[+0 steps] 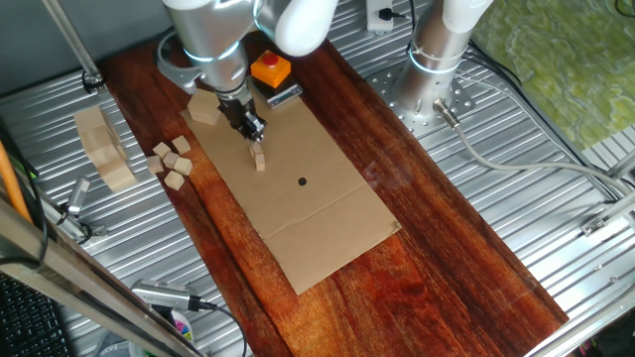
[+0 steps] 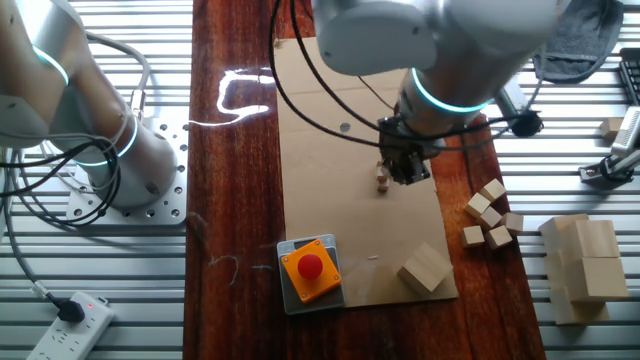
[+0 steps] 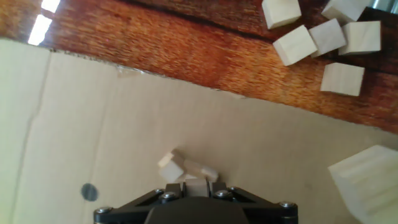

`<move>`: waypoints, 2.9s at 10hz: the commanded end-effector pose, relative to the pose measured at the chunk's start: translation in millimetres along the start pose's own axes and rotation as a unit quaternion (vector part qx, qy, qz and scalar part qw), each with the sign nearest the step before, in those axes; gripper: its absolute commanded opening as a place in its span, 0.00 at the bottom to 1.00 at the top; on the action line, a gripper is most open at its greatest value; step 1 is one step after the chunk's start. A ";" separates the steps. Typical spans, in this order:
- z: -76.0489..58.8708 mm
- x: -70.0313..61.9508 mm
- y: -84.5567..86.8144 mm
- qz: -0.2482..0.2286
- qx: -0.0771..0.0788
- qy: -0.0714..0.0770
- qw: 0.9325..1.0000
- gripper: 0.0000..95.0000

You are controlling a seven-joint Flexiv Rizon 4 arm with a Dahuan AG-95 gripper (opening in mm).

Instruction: Stack the blocks into a pyramid shape

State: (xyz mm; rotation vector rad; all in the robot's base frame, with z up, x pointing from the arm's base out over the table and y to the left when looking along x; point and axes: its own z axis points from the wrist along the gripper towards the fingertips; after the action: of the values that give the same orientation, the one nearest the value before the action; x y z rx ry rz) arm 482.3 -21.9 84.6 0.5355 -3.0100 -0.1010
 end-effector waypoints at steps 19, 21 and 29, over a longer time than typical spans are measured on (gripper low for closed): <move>21.0 -0.2 14.9 -0.002 0.010 -0.020 1.000 0.00; 21.0 -0.3 14.9 -0.004 0.011 -0.021 1.000 0.00; 20.5 -1.1 14.7 0.031 0.015 -0.023 0.999 0.00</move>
State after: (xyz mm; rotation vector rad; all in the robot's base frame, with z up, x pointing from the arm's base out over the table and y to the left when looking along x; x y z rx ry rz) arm 476.3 -6.6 65.2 0.4483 -3.0740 -0.0638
